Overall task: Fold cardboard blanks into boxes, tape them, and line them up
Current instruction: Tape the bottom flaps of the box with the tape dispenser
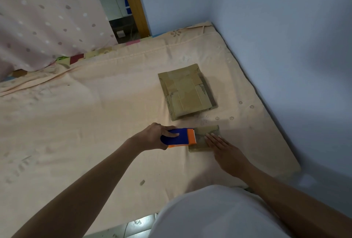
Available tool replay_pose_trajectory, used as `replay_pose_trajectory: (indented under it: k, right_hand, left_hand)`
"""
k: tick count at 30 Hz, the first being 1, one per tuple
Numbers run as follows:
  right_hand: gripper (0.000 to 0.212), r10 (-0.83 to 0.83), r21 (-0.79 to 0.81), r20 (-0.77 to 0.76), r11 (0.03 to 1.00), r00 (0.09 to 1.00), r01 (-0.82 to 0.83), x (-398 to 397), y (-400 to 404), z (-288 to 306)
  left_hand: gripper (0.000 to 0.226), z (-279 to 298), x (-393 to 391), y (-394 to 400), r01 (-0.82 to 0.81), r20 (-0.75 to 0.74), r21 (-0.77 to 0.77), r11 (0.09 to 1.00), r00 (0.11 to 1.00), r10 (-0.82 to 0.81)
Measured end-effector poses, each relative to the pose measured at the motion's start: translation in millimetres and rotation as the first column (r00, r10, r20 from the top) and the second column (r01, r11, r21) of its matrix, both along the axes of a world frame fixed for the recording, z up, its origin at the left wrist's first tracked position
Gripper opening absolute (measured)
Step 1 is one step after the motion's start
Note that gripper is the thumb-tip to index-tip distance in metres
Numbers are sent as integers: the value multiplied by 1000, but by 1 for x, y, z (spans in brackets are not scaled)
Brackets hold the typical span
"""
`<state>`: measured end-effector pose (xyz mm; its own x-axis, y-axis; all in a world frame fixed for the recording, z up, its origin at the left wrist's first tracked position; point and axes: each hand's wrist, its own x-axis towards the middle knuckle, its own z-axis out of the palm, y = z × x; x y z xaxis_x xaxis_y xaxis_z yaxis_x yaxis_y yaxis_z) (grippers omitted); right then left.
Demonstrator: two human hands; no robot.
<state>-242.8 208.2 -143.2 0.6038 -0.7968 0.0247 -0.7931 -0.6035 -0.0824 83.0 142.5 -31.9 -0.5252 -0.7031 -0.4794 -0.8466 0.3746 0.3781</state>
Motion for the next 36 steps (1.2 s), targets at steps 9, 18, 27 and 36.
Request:
replay_pose_trajectory:
  k: [9, 18, 27, 36]
  right_hand:
    - [61, -132, 65, 36, 990, 991, 129, 34, -5, 4]
    - [57, -116, 79, 40, 991, 992, 112, 36, -21, -5]
    - [53, -165, 16, 140, 986, 976, 164, 45, -13, -15]
    - [51, -168, -10, 164, 985, 972, 172, 45, -13, -23]
  left_hand:
    - [60, 2, -1, 5, -30, -49, -12, 999, 998, 30]
    - [60, -2, 1, 12, -89, -105, 10, 996, 990, 89]
    - [59, 1, 1, 11, -56, -97, -15, 998, 994, 55]
    - [63, -5, 8, 8, -17, -77, -16, 1000, 997, 16]
